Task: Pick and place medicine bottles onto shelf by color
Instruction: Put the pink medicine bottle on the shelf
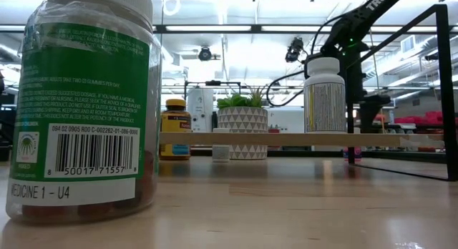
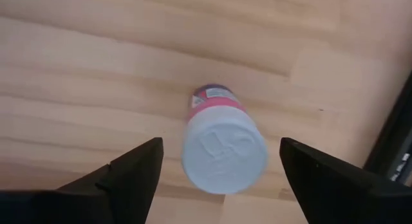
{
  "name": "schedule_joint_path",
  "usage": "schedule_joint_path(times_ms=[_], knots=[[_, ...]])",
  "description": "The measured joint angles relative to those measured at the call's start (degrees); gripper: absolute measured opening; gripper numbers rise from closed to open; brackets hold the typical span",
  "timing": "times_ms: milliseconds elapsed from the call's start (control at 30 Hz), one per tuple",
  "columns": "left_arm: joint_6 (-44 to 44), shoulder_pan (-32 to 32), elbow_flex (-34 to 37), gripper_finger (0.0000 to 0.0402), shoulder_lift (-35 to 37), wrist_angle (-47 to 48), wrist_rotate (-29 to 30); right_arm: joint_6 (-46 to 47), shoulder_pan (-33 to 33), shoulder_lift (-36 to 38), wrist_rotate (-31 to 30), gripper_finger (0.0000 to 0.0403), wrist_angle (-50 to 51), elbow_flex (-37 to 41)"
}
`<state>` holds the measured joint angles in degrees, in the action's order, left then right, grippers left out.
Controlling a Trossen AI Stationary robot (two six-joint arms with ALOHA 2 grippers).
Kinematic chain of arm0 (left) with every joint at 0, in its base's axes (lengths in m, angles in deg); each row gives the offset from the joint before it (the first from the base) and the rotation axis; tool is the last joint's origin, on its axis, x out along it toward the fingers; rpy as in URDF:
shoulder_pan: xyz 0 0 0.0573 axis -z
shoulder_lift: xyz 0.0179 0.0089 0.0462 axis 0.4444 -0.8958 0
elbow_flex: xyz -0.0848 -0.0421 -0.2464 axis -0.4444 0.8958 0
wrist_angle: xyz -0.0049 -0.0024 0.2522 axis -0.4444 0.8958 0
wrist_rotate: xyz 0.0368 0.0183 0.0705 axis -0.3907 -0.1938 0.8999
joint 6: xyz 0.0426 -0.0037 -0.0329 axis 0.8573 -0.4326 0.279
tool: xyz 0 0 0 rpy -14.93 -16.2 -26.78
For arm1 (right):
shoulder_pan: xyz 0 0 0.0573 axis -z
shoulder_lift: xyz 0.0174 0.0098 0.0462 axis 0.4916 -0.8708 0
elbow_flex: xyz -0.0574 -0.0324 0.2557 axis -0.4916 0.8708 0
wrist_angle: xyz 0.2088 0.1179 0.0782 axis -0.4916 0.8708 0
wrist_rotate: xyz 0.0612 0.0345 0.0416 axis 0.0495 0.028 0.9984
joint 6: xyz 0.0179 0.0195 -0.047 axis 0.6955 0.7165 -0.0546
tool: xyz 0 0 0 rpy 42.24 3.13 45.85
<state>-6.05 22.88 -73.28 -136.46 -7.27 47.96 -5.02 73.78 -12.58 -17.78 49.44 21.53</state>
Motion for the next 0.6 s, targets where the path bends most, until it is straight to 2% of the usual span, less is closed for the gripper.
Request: schedule_joint_path(times_ms=[300,600], knots=[[0.0,0.0,0.0,0.0177,0.0,0.0,0.0,0.2,0.0,0.0,0.1,0.0288,-1.9,0.0],[0.6,0.0,0.0,0.0172,0.0,0.1,0.1,-0.3,0.0,0.0,0.6,0.0233,-1.6,0.0]])
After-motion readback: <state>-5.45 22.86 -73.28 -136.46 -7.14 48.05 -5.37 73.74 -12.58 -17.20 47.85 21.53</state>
